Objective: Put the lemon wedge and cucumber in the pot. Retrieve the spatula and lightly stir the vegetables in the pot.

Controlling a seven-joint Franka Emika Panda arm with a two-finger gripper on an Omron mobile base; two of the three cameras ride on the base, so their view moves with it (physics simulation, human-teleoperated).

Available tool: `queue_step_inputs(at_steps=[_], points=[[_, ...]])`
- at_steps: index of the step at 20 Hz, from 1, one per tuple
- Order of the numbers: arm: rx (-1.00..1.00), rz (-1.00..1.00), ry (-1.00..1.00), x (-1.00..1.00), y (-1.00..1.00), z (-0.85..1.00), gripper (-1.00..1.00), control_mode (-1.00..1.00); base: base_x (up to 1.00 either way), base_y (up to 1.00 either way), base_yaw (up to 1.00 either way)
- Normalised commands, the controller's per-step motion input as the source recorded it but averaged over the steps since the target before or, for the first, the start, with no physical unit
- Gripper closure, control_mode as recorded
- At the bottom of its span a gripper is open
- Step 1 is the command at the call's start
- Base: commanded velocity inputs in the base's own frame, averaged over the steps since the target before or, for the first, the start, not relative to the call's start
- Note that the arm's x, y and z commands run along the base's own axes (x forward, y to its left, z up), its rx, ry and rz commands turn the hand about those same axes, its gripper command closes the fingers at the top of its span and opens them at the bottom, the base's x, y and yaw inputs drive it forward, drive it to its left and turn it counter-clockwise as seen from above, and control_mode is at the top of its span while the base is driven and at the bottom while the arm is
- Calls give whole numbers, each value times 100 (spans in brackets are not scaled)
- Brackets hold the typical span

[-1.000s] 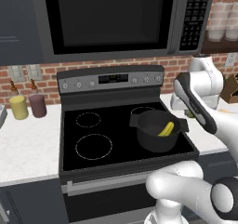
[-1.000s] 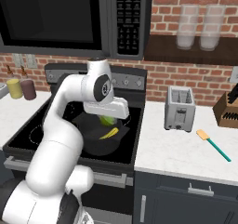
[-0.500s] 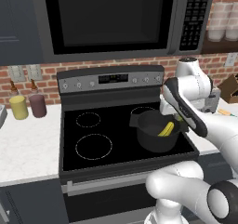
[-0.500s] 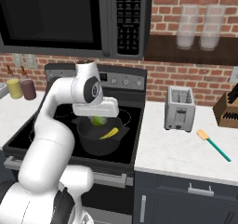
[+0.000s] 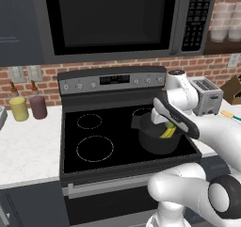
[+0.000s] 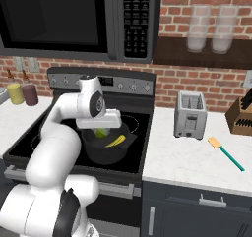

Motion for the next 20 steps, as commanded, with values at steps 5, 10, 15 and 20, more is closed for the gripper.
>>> queue_step_inputs(at_steps=[5,10,15,20], points=[[0,3,0,27,0,-36,100,-100,0,0,0],[0,0,0,24,0,-36,-100,-100,0,0,0],[0,0,0,20,0,-10,-100,-100,0,0,0],[2,0,0,0,0,17,-100,-100,0,0,0]])
